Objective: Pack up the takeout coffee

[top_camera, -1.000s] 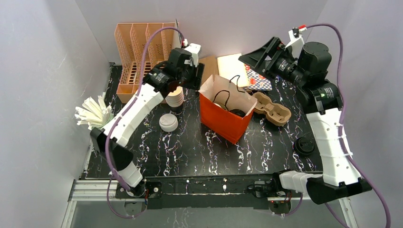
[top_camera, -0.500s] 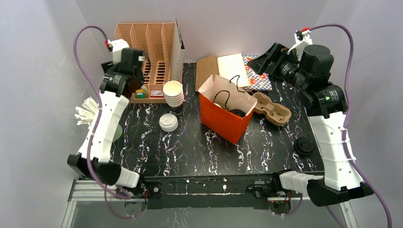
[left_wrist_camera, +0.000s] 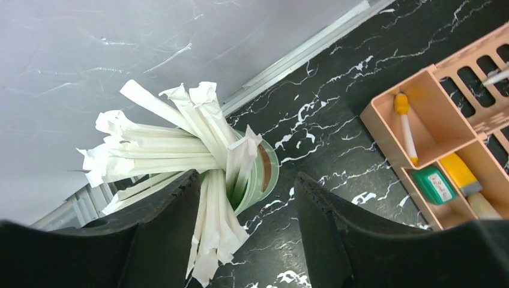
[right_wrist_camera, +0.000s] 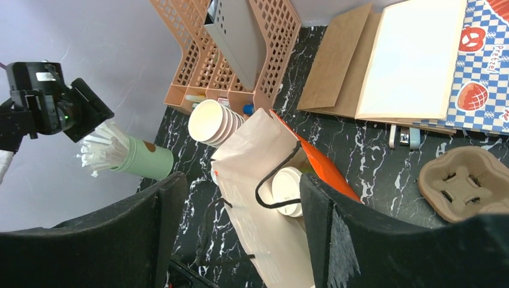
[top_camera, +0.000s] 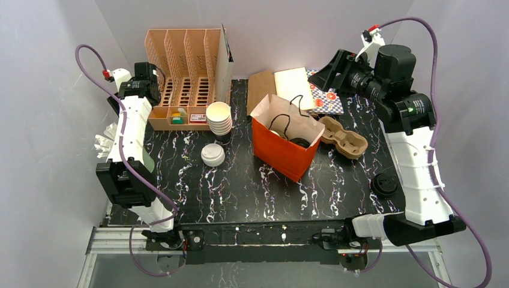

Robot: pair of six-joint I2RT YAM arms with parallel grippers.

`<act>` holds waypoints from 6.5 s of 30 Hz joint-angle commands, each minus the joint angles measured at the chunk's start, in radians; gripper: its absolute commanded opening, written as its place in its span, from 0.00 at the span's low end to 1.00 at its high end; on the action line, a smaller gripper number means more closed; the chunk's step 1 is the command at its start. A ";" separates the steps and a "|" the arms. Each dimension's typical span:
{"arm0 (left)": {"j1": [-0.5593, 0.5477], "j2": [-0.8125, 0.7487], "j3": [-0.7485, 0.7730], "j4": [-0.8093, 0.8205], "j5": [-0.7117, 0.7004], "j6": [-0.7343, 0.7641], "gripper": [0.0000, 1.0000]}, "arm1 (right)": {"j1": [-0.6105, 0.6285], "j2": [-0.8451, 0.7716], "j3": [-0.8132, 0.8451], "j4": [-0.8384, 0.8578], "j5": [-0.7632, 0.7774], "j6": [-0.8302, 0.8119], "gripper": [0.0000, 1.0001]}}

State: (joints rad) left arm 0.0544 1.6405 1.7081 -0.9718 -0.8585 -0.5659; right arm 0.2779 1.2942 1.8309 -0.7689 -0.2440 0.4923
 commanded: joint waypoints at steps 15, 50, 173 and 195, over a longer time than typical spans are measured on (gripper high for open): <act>0.044 0.065 -0.027 0.008 -0.121 -0.103 0.40 | 0.003 0.008 0.036 0.052 -0.058 -0.040 0.78; 0.055 -0.479 -0.005 0.296 0.189 0.004 0.00 | 0.003 0.021 -0.007 0.166 -0.143 0.016 0.83; -0.472 -0.075 -0.019 0.713 1.066 -0.393 0.00 | 0.006 0.029 -0.012 0.311 -0.050 -0.015 0.87; -0.551 -0.240 0.007 0.342 0.157 0.161 0.71 | 0.005 0.070 0.018 0.283 -0.074 0.005 0.89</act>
State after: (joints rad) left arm -0.5896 1.4899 1.6779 -0.4961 -0.3264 -0.5522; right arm 0.2783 1.3472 1.8156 -0.5140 -0.2989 0.4934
